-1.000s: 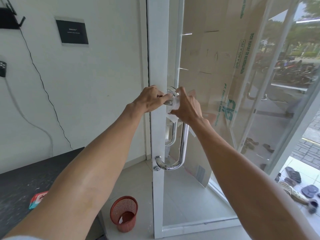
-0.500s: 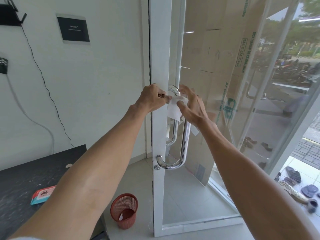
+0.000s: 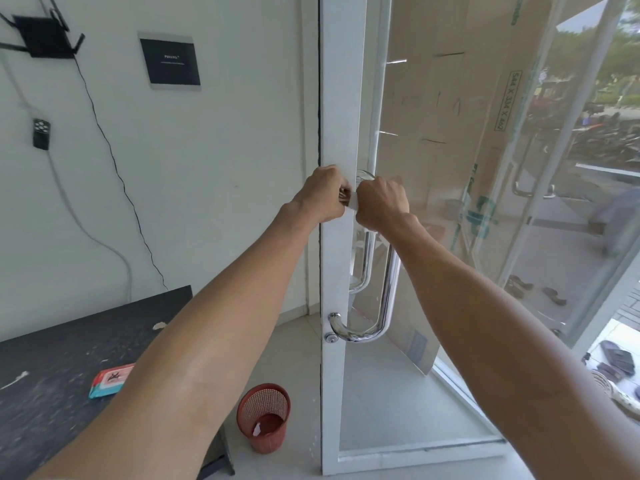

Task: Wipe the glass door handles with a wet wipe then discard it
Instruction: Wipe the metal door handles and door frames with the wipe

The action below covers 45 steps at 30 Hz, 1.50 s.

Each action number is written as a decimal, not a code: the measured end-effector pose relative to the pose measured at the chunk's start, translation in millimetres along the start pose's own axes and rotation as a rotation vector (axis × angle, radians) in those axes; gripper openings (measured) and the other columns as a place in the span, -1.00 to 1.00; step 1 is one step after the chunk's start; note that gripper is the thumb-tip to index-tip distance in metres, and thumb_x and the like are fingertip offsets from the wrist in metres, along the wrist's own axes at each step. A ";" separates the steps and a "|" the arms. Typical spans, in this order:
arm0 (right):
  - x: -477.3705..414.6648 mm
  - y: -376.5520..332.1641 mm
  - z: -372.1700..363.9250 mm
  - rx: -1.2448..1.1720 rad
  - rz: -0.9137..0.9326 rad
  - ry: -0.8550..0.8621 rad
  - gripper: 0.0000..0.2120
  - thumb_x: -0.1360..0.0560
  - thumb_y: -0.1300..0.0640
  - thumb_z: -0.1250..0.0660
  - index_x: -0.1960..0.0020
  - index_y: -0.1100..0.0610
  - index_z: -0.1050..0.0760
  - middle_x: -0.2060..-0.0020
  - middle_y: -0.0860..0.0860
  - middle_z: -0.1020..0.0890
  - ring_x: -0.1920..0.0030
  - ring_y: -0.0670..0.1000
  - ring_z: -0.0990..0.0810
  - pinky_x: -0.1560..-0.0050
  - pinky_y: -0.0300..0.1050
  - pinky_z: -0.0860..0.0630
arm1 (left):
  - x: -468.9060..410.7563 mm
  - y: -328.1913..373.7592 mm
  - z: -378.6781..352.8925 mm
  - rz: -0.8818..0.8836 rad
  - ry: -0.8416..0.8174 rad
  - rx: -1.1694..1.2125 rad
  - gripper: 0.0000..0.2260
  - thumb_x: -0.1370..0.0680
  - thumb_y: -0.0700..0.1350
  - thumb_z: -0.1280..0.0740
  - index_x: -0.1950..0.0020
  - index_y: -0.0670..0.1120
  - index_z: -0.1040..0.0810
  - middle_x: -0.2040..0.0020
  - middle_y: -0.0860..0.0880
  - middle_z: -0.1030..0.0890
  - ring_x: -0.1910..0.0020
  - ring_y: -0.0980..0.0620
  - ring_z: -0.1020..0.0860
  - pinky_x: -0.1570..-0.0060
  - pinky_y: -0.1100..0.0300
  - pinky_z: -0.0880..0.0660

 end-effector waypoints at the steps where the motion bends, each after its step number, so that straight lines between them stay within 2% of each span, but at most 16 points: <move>1: 5.5 1.6 -0.4 0.009 0.016 0.070 -0.84 -0.40 0.33 -0.26 0.05 0.18 -0.50 0.16 0.16 -0.59 0.17 0.22 -0.58 0.25 -0.06 -0.35 | -1.4 -1.2 -0.3 0.001 0.001 -0.016 -0.72 -0.42 -0.39 -0.31 -0.03 -0.16 -0.71 0.05 -0.15 -0.63 0.03 -0.13 -0.57 0.01 0.04 -0.56; 4: 15.8 15.0 -5.5 -0.027 -0.040 0.183 -0.84 -0.40 0.34 -0.23 0.06 0.18 -0.47 0.18 0.16 -0.61 0.16 0.25 -0.60 0.30 -0.05 -0.30 | -3.2 -1.2 -1.9 -0.006 0.009 -0.044 -0.73 -0.42 -0.41 -0.30 0.01 -0.18 -0.70 0.09 -0.18 -0.62 0.05 -0.17 -0.57 0.05 0.02 -0.55; 6: 8.7 23.3 -7.2 -0.074 -0.102 0.149 -0.84 -0.35 0.29 -0.26 0.09 0.18 -0.51 0.22 0.17 -0.56 0.16 0.26 -0.58 0.28 -0.06 -0.35 | -2.7 -1.3 -1.2 -0.018 0.026 -0.036 -0.71 -0.41 -0.41 -0.29 0.01 -0.16 -0.71 0.12 -0.18 -0.62 0.08 -0.17 -0.56 0.05 0.01 -0.56; 9: -5.6 24.6 -16.4 -0.113 -0.065 -0.033 -0.85 -0.32 0.22 -0.28 0.12 0.20 -0.53 0.30 0.10 -0.45 0.17 0.22 -0.53 0.25 -0.08 -0.42 | -2.7 -2.9 -1.8 -0.020 0.045 -0.025 -0.71 -0.41 -0.40 -0.30 0.01 -0.16 -0.72 0.14 -0.17 -0.62 0.10 -0.17 -0.57 0.07 0.03 -0.56; 12: -14.0 24.3 -29.9 -0.181 -0.032 -0.246 -0.84 -0.27 0.16 -0.33 0.19 0.22 -0.51 0.34 0.08 -0.50 0.28 0.14 -0.54 0.37 -0.13 -0.38 | -3.2 -2.0 -2.7 -0.028 0.043 -0.016 -0.71 -0.42 -0.40 -0.31 0.00 -0.16 -0.71 0.12 -0.16 -0.62 0.08 -0.16 -0.57 0.09 0.07 -0.55; 14: -16.6 22.6 -34.6 -0.213 -0.028 -0.311 -0.84 -0.23 0.15 -0.34 0.24 0.20 -0.49 0.34 0.08 -0.54 0.34 0.11 -0.54 0.42 -0.17 -0.34 | -2.4 -0.9 -1.9 -0.032 0.042 -0.027 -0.73 -0.43 -0.38 -0.31 0.00 -0.16 -0.71 0.12 -0.17 -0.62 0.08 -0.16 -0.56 0.11 0.09 -0.53; 16: -16.6 22.0 -31.9 -0.244 -0.037 -0.262 -0.89 -0.25 0.17 -0.33 0.26 0.19 -0.49 0.35 0.08 -0.54 0.33 0.13 -0.55 0.42 -0.16 -0.35 | -2.9 -0.4 -1.3 -0.028 0.047 -0.043 -0.74 -0.44 -0.35 -0.33 -0.01 -0.14 -0.72 0.08 -0.16 -0.61 0.07 -0.14 -0.55 0.15 0.14 -0.46; 20: -4.1 23.2 -14.1 -0.193 -0.069 0.047 -0.94 -0.27 0.27 -0.24 0.26 0.17 -0.44 0.34 0.11 -0.48 0.29 0.23 -0.51 0.32 -0.06 -0.41 | -5.5 2.7 -3.9 -0.003 0.048 -0.102 -0.81 -0.43 -0.29 -0.37 0.01 -0.15 -0.71 0.03 -0.15 -0.58 0.05 -0.15 -0.56 0.19 0.18 -0.35; 24: 4.5 25.0 -16.0 -0.145 -0.116 0.249 -0.87 -0.30 0.32 -0.22 0.18 0.17 -0.43 0.33 0.16 -0.57 0.32 0.26 -0.55 0.38 -0.06 -0.34 | -7.6 4.9 -5.3 -0.002 0.058 -0.144 -0.83 -0.42 -0.29 -0.39 0.05 -0.15 -0.70 0.07 -0.12 -0.54 0.14 -0.09 -0.50 0.22 0.18 -0.31; 28: -5.2 29.6 -18.0 -0.165 -0.079 0.204 -0.90 -0.29 0.26 -0.25 0.20 0.18 -0.47 0.38 0.14 -0.49 0.31 0.26 -0.51 0.34 -0.06 -0.34 | -8.9 2.3 -5.3 0.003 0.080 -0.157 -0.84 -0.40 -0.27 -0.43 0.06 -0.13 -0.70 0.13 -0.06 -0.46 0.14 -0.12 -0.51 0.23 0.16 -0.31; 31: -13.6 34.6 -26.8 -0.290 -0.066 0.075 -0.94 -0.26 0.20 -0.29 0.27 0.17 -0.50 0.38 0.10 -0.49 0.31 0.23 -0.51 0.36 -0.10 -0.37 | -10.5 0.6 -7.2 0.011 0.084 -0.122 -0.77 -0.39 -0.28 -0.46 -0.02 -0.11 -0.72 0.06 -0.11 -0.53 0.10 -0.13 -0.54 0.20 0.18 -0.35; 34: -18.6 40.0 -36.6 -0.451 -0.081 -0.024 -0.89 -0.25 0.14 -0.38 0.28 0.19 -0.54 0.38 0.11 -0.55 0.28 0.18 -0.55 0.35 -0.06 -0.47 | -11.4 0.3 -8.7 0.008 0.078 -0.115 -0.73 -0.39 -0.28 -0.47 -0.07 -0.10 -0.72 -0.01 -0.13 -0.57 0.04 -0.14 -0.56 0.18 0.18 -0.35; 37: -14.7 45.1 -34.6 -0.476 -0.105 0.056 -0.91 -0.29 0.15 -0.35 0.33 0.14 -0.46 0.41 0.11 -0.53 0.29 0.21 -0.53 0.34 -0.05 -0.48 | -12.2 1.0 -7.3 0.002 0.091 -0.107 -0.72 -0.40 -0.28 -0.47 -0.08 -0.09 -0.72 0.00 -0.12 -0.57 0.10 -0.06 -0.50 0.17 0.20 -0.34; 40: -2.7 49.4 -33.8 -0.410 -0.179 0.211 -0.96 -0.30 0.23 -0.27 0.28 0.11 -0.46 0.44 0.13 -0.47 0.30 0.27 -0.51 0.35 -0.01 -0.50 | -10.5 2.2 -5.8 -0.001 0.099 -0.113 -0.76 -0.40 -0.27 -0.47 -0.05 -0.10 -0.72 0.10 -0.05 -0.46 0.15 -0.02 -0.42 0.18 0.20 -0.31; 43: 9.8 63.5 -39.3 -0.451 -0.319 0.366 -0.96 -0.28 0.27 -0.30 0.28 0.17 -0.45 0.47 0.14 -0.49 0.43 0.27 -0.48 0.43 -0.07 -0.39 | -8.7 3.6 -5.9 -0.015 0.093 -0.120 -0.80 -0.40 -0.26 -0.45 0.01 -0.09 -0.71 0.14 0.00 -0.38 0.18 -0.03 -0.40 0.20 0.20 -0.29; 45: 12.3 68.3 -42.8 -0.526 -0.347 0.382 -0.91 -0.30 0.26 -0.32 0.33 0.16 -0.42 0.48 0.15 -0.52 0.46 0.24 -0.43 0.43 -0.09 -0.33 | -9.1 2.7 -5.9 -0.013 0.088 -0.124 -0.81 -0.40 -0.27 -0.44 0.02 -0.10 -0.71 0.14 0.00 -0.39 0.18 -0.04 -0.42 0.20 0.20 -0.29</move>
Point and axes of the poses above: each hand's wrist, its own x-axis away from the middle knuckle, its own z-axis out of the back of the hand, y = z × x, the point moved 10 cm from there along -x, towards the middle knuckle
